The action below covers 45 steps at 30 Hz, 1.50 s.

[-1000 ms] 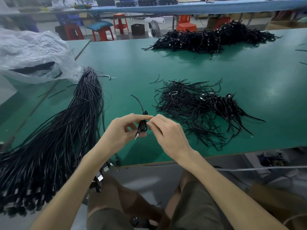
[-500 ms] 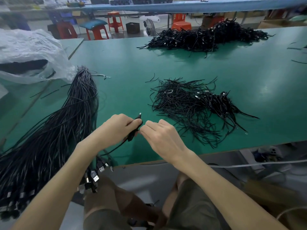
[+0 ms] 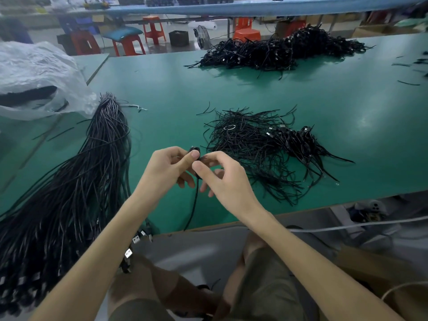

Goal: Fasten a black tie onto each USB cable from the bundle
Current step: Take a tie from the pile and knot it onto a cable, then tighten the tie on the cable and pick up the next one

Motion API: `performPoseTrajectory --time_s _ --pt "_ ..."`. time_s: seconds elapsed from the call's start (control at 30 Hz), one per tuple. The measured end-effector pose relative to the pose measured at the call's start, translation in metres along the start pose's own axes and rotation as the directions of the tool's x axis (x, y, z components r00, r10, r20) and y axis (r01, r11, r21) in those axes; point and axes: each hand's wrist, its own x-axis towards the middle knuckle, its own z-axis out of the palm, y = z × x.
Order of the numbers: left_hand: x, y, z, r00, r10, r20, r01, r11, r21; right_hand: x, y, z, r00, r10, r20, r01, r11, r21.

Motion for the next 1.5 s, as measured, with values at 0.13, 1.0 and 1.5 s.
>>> performPoseTrajectory --time_s 0.13,1.0,1.5 --pt "-0.003 0.0 0.001 0.996 0.014 0.09 -0.02 0.998 0.064 0.007 -0.003 -0.008 0.977 0.205 0.059 -0.213 0.953 0.216" --pt "-0.012 -0.041 -0.077 0.89 -0.329 -0.315 0.388 0.186 0.903 0.055 0.06 -0.162 0.915 -0.038 -0.403 -0.316 0.555 -0.77" --pt "0.004 -0.016 -0.069 0.946 -0.209 -0.246 0.311 0.795 0.521 0.024 0.007 -0.055 0.975 -0.206 0.085 0.208 0.703 -0.681"
